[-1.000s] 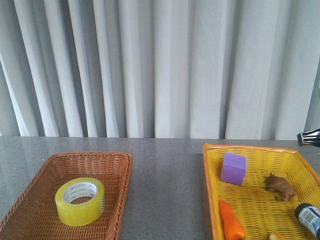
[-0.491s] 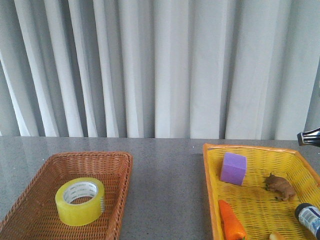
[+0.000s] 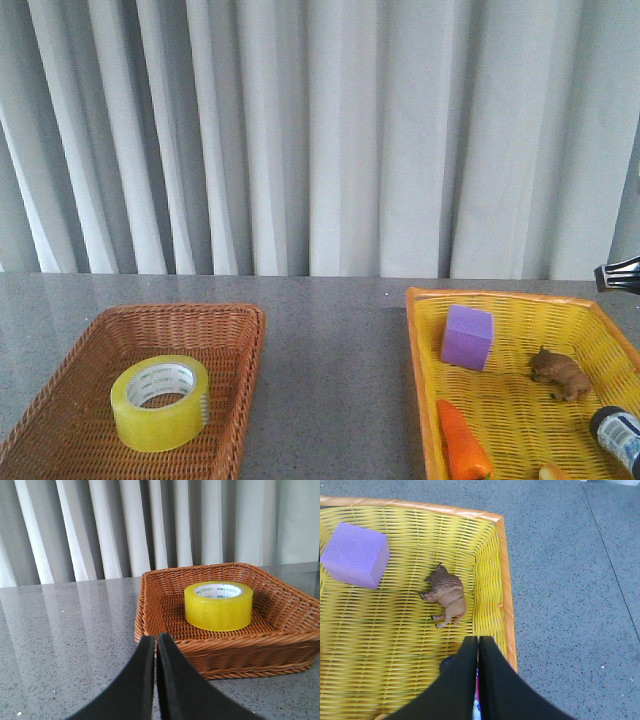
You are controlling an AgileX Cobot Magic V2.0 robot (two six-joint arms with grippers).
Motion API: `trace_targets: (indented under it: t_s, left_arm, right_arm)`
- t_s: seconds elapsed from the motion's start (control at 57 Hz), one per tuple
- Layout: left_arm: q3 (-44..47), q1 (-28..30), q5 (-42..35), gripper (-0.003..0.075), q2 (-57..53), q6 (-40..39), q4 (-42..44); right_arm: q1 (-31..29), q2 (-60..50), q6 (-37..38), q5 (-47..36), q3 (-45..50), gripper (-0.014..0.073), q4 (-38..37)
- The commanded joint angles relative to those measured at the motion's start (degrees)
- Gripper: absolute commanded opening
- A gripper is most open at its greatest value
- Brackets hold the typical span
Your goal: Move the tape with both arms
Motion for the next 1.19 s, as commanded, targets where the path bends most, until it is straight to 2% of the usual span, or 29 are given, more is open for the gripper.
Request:
trace_targets:
  t_s: [0.0,0.877,1.035,1.175]
  left_arm:
    - [-0.34,0.01,-3.88,-0.0006,-0.96,0.00,-0.10]
    - [-0.44,0.01,-3.88,-0.0006,-0.90,0.00,-0.10]
    - [-0.44,0.01,-3.88,-0.0006,-0.90,0.00,-0.10]
    - [-0.44,0.01,-3.88,-0.0006,-0.90,0.00,-0.10]
  right_arm:
    - [-0.39,-2.01,-0.16,-2.98,-1.56,-0.0007,-1.18]
    - [-0.39,-3.15,-0.16,-2.95,-1.56,-0.0007,-0.78]
    - [-0.39,-7.80,-0.16,-3.41,-0.16,-0.0007,4.31]
    - [-0.39,-17.33,-0.16,-8.87,10.59,-0.0007,12.83]
